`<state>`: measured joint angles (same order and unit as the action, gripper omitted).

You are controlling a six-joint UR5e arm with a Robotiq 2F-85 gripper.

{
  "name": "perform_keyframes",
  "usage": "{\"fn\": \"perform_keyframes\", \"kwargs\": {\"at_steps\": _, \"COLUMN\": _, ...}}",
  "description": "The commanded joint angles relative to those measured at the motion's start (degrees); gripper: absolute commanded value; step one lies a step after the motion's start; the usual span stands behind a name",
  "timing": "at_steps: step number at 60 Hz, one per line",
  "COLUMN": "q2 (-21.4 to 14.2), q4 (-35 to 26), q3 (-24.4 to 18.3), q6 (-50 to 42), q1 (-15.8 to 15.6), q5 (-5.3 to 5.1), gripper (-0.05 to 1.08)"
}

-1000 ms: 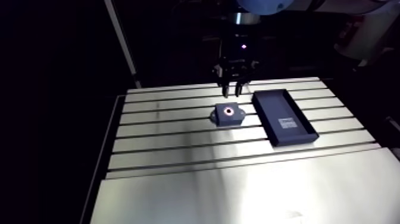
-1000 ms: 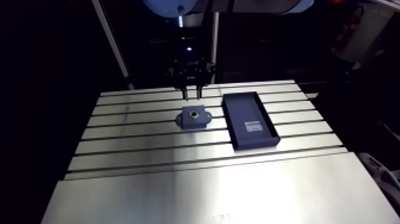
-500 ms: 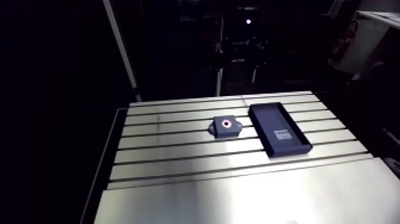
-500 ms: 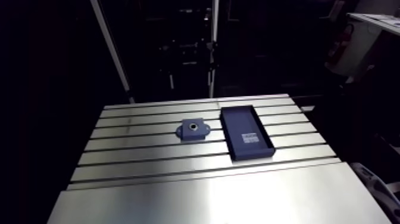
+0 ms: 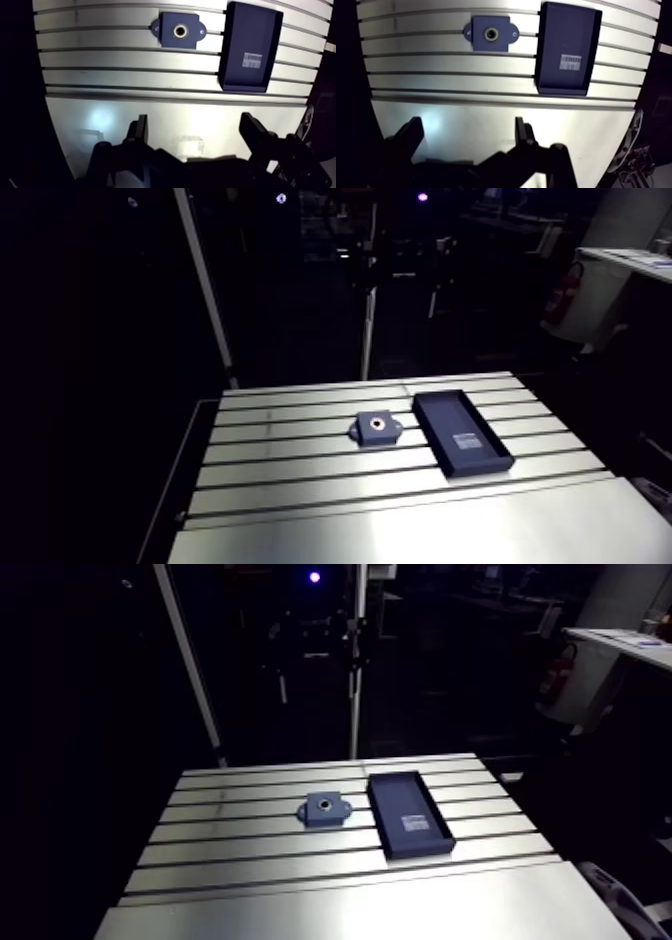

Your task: Pick up the bearing and press it into the housing until flush.

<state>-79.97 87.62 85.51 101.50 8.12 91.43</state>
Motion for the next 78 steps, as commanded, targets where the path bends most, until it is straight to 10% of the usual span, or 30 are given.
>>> {"fn": "perform_keyframes", "kwargs": {"at_steps": 1, "q2": -4.27, "q4": -3.93, "q3": -1.56, "q6": -0.38, "q1": 0.31, "q5": -0.51, "gripper": 0.0}}
{"fn": "perform_keyframes", "kwargs": {"at_steps": 78, "q2": -6.56, "q4": 0.75, "q3": 1.46, "q6": -2.14, "q1": 0.15, "q5": 0.28, "gripper": 0.01}}
